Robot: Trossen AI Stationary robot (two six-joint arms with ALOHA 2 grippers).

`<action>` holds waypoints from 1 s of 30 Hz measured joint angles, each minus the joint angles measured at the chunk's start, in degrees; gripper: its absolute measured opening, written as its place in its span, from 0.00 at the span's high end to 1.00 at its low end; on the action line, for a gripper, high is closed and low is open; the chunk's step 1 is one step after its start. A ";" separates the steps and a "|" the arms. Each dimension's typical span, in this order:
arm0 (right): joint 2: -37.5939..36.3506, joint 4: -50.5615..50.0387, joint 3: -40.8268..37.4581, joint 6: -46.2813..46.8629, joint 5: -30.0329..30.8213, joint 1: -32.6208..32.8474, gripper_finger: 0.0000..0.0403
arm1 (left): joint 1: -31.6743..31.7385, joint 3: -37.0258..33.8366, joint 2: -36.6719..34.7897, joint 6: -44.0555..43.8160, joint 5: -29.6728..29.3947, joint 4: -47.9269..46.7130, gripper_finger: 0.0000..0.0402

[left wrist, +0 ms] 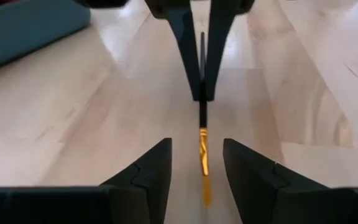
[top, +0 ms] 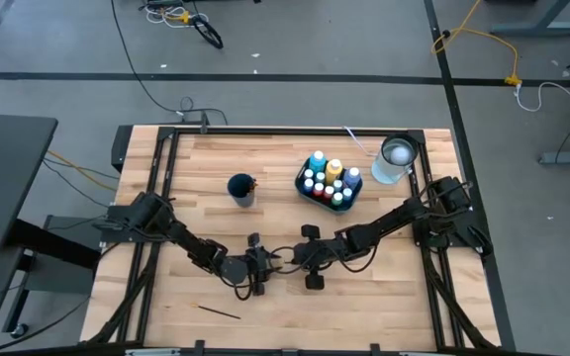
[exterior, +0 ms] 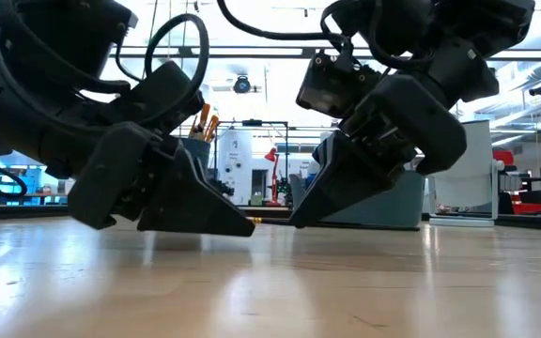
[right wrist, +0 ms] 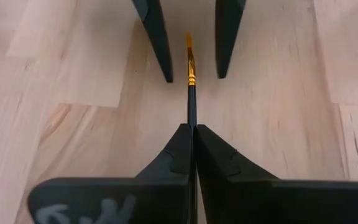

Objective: Pick & Place Paint Supplies
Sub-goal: Put the gold paintbrush into the blue cup

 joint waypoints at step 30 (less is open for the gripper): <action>-9.65 -3.93 0.11 -2.70 0.37 1.30 0.74 | -1.44 4.77 -14.00 6.04 0.81 -29.51 0.98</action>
